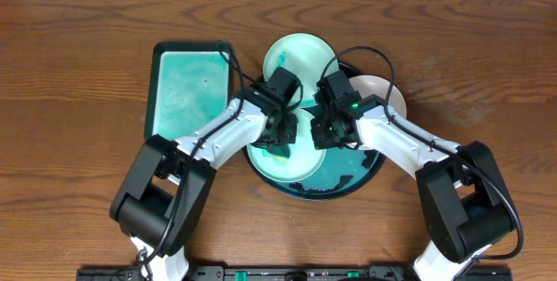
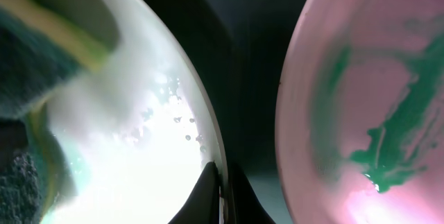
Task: Clean dirty plates on tray and stack at the side
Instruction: 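Scrub the mint plate with the sponge while the right gripper holds it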
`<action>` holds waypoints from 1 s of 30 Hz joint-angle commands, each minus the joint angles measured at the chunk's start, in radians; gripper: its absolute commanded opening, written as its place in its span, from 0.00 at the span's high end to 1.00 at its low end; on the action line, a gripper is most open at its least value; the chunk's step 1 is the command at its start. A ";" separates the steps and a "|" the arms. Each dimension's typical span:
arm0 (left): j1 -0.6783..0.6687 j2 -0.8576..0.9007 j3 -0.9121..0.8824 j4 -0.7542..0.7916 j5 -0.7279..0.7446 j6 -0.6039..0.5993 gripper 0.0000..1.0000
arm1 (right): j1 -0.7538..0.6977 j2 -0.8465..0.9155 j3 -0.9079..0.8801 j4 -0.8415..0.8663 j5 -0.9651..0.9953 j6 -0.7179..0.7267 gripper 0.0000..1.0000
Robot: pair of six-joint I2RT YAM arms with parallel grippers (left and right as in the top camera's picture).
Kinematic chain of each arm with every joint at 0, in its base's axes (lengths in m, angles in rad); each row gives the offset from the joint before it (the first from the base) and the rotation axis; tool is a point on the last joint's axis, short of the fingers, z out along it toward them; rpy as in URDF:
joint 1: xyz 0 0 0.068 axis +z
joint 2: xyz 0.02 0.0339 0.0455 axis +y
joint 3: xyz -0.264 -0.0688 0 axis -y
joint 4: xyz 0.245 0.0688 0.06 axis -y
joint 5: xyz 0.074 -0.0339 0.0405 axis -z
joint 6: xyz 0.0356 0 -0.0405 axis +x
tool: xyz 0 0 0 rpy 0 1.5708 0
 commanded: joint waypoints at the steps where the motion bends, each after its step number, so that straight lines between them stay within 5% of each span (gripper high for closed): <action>1: 0.031 0.004 0.004 0.032 0.178 -0.071 0.93 | -0.002 0.034 -0.014 -0.022 0.031 -0.002 0.99; 6: 0.035 0.006 0.001 0.050 0.196 -0.108 0.93 | -0.002 0.034 -0.014 -0.022 0.031 -0.002 0.99; 22: 0.035 0.008 -0.148 0.053 -0.532 -0.147 0.93 | -0.002 0.034 -0.014 -0.023 0.031 -0.003 0.99; 30: 0.035 -0.014 -0.130 0.053 -0.683 -0.111 0.93 | -0.002 0.034 -0.014 -0.023 0.037 -0.006 0.99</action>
